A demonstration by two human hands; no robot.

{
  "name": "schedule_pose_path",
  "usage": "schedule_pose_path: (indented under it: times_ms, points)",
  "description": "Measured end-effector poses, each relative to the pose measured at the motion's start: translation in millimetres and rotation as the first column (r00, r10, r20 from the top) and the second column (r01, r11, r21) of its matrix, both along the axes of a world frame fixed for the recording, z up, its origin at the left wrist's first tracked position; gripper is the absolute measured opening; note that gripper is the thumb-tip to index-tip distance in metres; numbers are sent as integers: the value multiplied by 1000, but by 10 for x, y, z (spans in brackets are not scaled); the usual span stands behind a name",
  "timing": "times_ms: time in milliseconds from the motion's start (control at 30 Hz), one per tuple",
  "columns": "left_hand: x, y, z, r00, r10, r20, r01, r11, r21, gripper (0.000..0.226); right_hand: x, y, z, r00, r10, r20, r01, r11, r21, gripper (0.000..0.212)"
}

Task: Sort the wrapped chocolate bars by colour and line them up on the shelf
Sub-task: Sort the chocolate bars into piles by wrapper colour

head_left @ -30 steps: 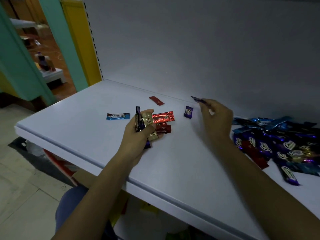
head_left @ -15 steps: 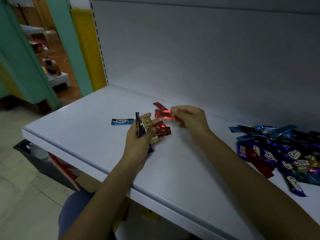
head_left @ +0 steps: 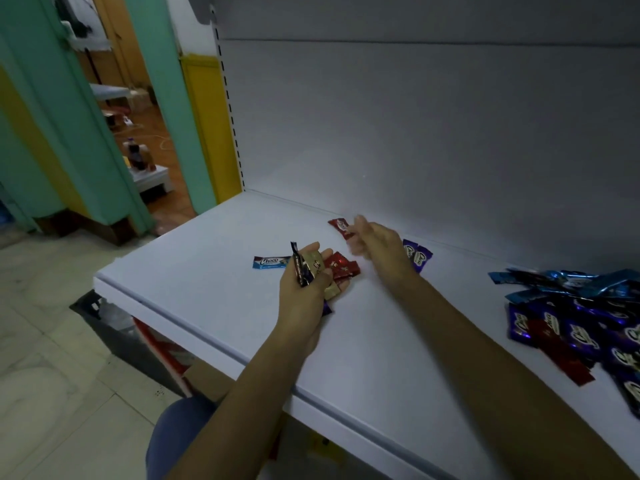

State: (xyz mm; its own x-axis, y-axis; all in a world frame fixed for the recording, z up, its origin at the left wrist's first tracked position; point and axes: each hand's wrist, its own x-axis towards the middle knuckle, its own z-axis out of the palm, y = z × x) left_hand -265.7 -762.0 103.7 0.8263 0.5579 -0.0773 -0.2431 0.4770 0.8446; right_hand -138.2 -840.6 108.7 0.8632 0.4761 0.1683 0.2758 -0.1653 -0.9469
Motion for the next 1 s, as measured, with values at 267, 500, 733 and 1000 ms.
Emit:
schedule_pose_path:
  times_ms: [267,500,733,1000]
  points:
    - [-30,-25,9,999,-30,-10,30,999,-17,42,75,-236,114,923,352,-156,-377,908,-181,19]
    - [-31,-39,-1,999,-41,-2,41,999,8,45,79,-73,110,999,-27,-39,30,995,98,11]
    - [-14,-19,-3,999,-40,-16,40,999,-23,42,177,-72,-281,715,184,674,365,723,-586,31]
    - [-30,-18,25,998,35,47,-33,999,-33,45,-46,-122,215,947,289,-140,-317,905,-282,42]
